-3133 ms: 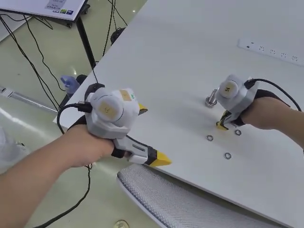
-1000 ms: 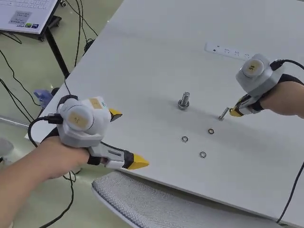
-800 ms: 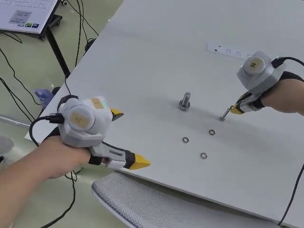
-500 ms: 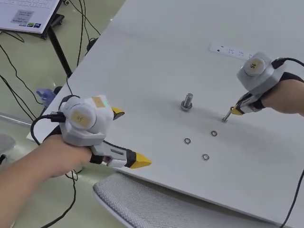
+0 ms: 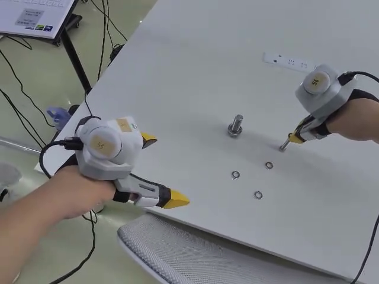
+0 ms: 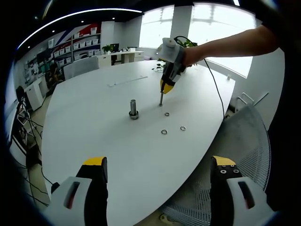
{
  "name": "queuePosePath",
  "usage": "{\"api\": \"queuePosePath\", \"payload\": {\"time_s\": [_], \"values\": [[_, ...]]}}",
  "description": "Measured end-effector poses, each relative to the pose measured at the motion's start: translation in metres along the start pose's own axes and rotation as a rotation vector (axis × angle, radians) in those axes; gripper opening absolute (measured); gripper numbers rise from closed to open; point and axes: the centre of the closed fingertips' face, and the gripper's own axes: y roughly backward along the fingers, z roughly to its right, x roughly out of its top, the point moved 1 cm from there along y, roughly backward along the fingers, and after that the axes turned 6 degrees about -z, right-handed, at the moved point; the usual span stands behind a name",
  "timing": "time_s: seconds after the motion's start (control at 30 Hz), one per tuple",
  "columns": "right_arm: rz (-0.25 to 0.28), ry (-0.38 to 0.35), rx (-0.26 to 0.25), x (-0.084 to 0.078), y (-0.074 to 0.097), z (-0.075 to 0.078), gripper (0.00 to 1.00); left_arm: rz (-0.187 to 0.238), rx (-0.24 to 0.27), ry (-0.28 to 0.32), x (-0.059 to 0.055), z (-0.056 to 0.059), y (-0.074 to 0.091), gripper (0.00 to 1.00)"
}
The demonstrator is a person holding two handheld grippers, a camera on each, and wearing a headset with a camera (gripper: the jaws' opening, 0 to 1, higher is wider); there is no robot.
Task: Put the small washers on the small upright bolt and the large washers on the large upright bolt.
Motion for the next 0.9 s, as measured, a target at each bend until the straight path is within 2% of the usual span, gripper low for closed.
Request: {"api": "queuePosePath", "payload": {"time_s": [0.57, 0.9], "values": [[-0.007, -0.002, 0.006, -0.002, -0.012, 0.003, 0.12, -0.003, -0.013, 0.014, -0.002, 0.002, -0.001, 0.89], [-0.023, 0.009, 0.003, -0.003, -0.022, 0.000, 0.12, 0.015, -0.011, 0.023, 0.001, 0.000, 0.000, 0.89]]}}
